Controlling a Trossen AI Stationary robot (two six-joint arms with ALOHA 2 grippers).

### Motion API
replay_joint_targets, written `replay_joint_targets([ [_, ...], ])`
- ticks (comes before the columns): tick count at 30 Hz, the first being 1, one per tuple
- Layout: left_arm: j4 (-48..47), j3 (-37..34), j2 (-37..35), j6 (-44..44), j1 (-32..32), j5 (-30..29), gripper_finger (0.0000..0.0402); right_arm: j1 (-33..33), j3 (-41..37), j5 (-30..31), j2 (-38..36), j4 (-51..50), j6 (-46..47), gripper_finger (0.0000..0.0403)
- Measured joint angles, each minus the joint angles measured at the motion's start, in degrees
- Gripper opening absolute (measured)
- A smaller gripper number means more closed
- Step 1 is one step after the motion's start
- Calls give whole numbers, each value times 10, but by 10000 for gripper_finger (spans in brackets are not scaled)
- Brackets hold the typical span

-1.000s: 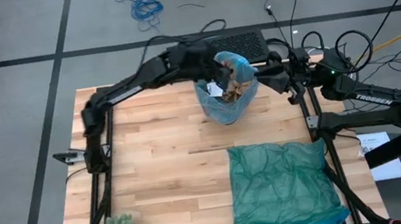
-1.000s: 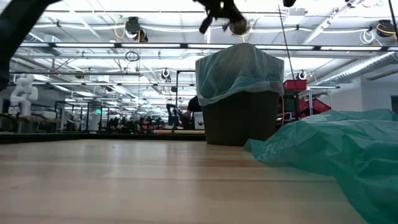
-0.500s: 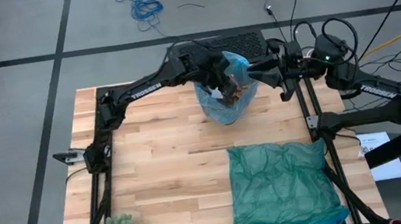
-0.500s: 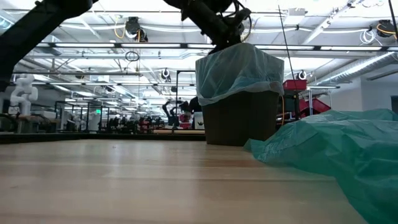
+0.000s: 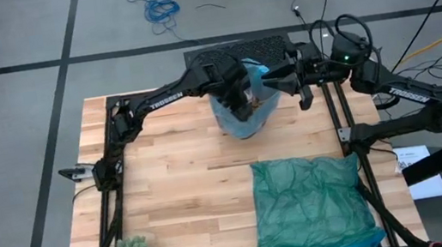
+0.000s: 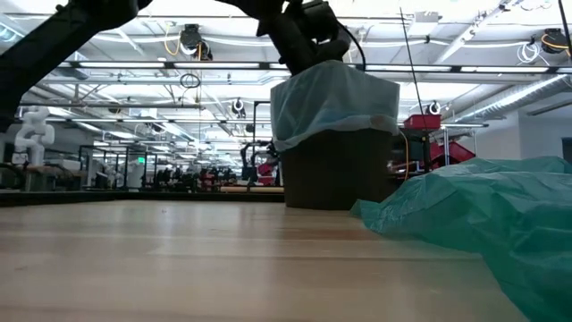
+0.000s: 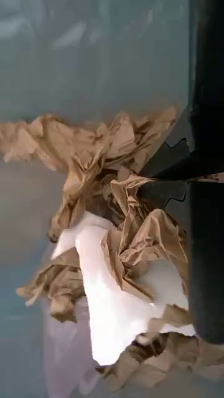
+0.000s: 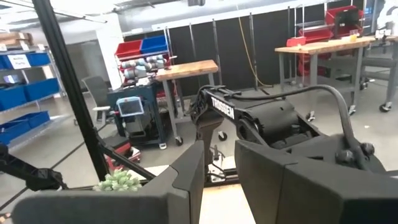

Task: Place trash/remove bag and relplace
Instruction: Put the brown napkin into the black trash bin

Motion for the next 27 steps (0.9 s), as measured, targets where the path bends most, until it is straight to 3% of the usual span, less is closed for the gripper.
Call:
replay_joint_targets([
  [9, -113, 0, 0, 3, -37, 61, 1, 0, 0, -1, 0, 1, 1, 84],
  [19, -180, 0, -53, 9, -121, 65, 0, 0, 0, -1, -1, 1, 4, 84],
  [22, -180, -1, -82, -15, -137, 49, 0, 0, 0, -2, -1, 1, 4, 84],
  [27, -185, 0, -115, -45, -148, -27, 1, 0, 0, -13, -1, 1, 2, 84],
])
